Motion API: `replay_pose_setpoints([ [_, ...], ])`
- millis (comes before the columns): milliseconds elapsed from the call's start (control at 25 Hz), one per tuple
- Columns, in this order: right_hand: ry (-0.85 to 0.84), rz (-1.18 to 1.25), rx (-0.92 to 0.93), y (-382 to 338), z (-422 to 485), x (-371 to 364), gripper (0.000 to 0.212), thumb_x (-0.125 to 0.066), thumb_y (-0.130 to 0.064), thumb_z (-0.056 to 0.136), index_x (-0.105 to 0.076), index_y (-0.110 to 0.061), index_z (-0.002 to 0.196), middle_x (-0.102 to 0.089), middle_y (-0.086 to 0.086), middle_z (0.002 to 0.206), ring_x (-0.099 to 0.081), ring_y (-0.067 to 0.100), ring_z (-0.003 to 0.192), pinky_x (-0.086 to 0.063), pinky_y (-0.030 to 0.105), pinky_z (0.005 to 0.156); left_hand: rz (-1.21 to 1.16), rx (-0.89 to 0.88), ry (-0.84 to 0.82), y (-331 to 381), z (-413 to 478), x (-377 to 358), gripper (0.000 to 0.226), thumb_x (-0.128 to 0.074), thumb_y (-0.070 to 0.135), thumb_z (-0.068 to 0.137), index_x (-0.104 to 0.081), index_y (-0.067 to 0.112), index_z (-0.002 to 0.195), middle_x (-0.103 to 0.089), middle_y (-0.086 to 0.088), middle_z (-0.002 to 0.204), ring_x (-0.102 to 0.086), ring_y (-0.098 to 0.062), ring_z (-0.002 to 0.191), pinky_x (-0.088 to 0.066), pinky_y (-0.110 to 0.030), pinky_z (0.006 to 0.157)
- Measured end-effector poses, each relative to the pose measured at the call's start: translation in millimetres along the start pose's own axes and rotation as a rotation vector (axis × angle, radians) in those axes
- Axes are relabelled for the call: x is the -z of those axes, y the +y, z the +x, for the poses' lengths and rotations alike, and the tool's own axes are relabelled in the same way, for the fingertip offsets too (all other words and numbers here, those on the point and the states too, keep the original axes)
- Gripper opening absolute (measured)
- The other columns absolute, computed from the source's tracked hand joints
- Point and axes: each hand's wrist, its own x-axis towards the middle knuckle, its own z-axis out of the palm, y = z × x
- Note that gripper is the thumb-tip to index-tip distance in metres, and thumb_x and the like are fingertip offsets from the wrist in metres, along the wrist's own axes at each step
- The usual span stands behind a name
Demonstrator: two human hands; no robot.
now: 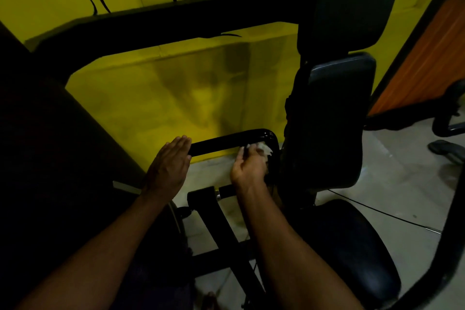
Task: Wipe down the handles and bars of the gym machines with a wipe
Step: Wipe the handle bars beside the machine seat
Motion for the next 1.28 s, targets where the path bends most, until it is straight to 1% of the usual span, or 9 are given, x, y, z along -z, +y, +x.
replay_pose_setpoints([
  [240, -0.033, -0.168, 0.049, 4, 5, 1, 0.023, -0.043, 0.003, 0.101, -0.052, -0.015, 0.113, -0.057, 0.002, 0.092, -0.057, 0.009, 0.084, -0.051, 0.019, 0.076, -0.048, -0.018, 0.021, -6, 0, 1, 0.053, -0.026, 0.033, 0.106, -0.049, -0.004, 0.137, -0.051, -0.019, 0.141, -0.041, -0.026, 0.134, -0.017, -0.028, 0.118],
  [360, -0.026, -0.274, 0.141, 11, 5, 7, 0.015, -0.05, 0.005, 0.098, -0.058, -0.002, 0.108, -0.059, 0.005, 0.084, -0.059, 0.012, 0.076, -0.053, 0.014, 0.061, -0.041, -0.022, 0.03, -4, 1, 1, 0.054, -0.025, 0.033, 0.106, -0.049, -0.005, 0.136, -0.051, -0.02, 0.141, -0.042, -0.028, 0.134, -0.017, -0.029, 0.117],
  [600, -0.018, -1.175, 0.982, -4, 0, 13, 0.011, -0.069, -0.019, 0.09, -0.069, -0.008, 0.09, -0.065, 0.007, 0.091, -0.061, 0.017, 0.087, -0.043, 0.019, 0.075, -0.052, -0.036, 0.029, -5, -1, 0, 0.052, -0.026, 0.032, 0.106, -0.049, -0.004, 0.137, -0.051, -0.018, 0.141, -0.042, -0.027, 0.135, -0.018, -0.03, 0.118],
  [760, -0.108, -1.516, 1.242, -16, 5, 7, 0.013, -0.065, -0.018, 0.092, -0.071, -0.008, 0.096, -0.064, 0.01, 0.103, -0.053, 0.025, 0.098, -0.026, 0.017, 0.077, -0.053, -0.03, 0.023, -5, -3, 0, 0.054, -0.022, 0.033, 0.107, -0.047, -0.004, 0.138, -0.049, -0.019, 0.143, -0.041, -0.027, 0.136, -0.017, -0.031, 0.119],
  [840, -0.265, -1.63, 1.37, -27, 9, 13, 0.014, -0.062, -0.019, 0.095, -0.07, -0.008, 0.1, -0.064, 0.008, 0.104, -0.049, 0.023, 0.1, -0.034, 0.023, 0.076, -0.039, -0.027, 0.028, -3, -4, -2, 0.053, -0.022, 0.031, 0.107, -0.046, -0.004, 0.138, -0.049, -0.019, 0.143, -0.04, -0.028, 0.136, -0.015, -0.03, 0.119],
  [960, -0.254, -1.725, 1.445, -33, 8, 2, 0.01, -0.061, -0.015, 0.094, -0.067, -0.009, 0.089, -0.065, 0.008, 0.09, -0.056, 0.027, 0.088, -0.046, 0.035, 0.071, -0.057, -0.012, 0.016, -3, -5, -4, 0.053, -0.021, 0.03, 0.107, -0.044, -0.004, 0.139, -0.047, -0.019, 0.144, -0.038, -0.028, 0.137, -0.012, -0.03, 0.12],
  [1040, -0.476, -1.979, 1.551, -27, 4, -11, 0.009, -0.057, -0.011, 0.089, -0.065, -0.014, 0.085, -0.066, 0.007, 0.084, -0.06, 0.029, 0.079, -0.046, 0.035, 0.074, -0.068, -0.01, 0.02, -3, -4, -3, 0.053, -0.02, 0.03, 0.107, -0.045, -0.004, 0.139, -0.048, -0.019, 0.144, -0.038, -0.028, 0.137, -0.013, -0.031, 0.12],
  [1120, -0.687, -2.268, 1.515, -36, 3, -26, 0.018, -0.047, -0.017, 0.091, -0.065, -0.019, 0.092, -0.069, 0.005, 0.088, -0.065, 0.028, 0.081, -0.045, 0.034, 0.08, -0.08, -0.017, 0.016, -5, -4, -2, 0.053, -0.02, 0.03, 0.107, -0.045, -0.004, 0.139, -0.047, -0.02, 0.144, -0.036, -0.028, 0.138, -0.013, -0.032, 0.12],
  [1280, -0.581, -2.489, 1.124, -48, 8, -56, 0.017, -0.048, -0.02, 0.097, -0.064, -0.019, 0.104, -0.069, 0.008, 0.099, -0.068, 0.033, 0.089, -0.042, 0.031, 0.063, -0.078, -0.028, 0.011, -5, -5, -1, 0.052, -0.019, 0.029, 0.107, -0.044, -0.004, 0.139, -0.048, -0.02, 0.143, -0.039, -0.03, 0.136, -0.013, -0.032, 0.119],
])
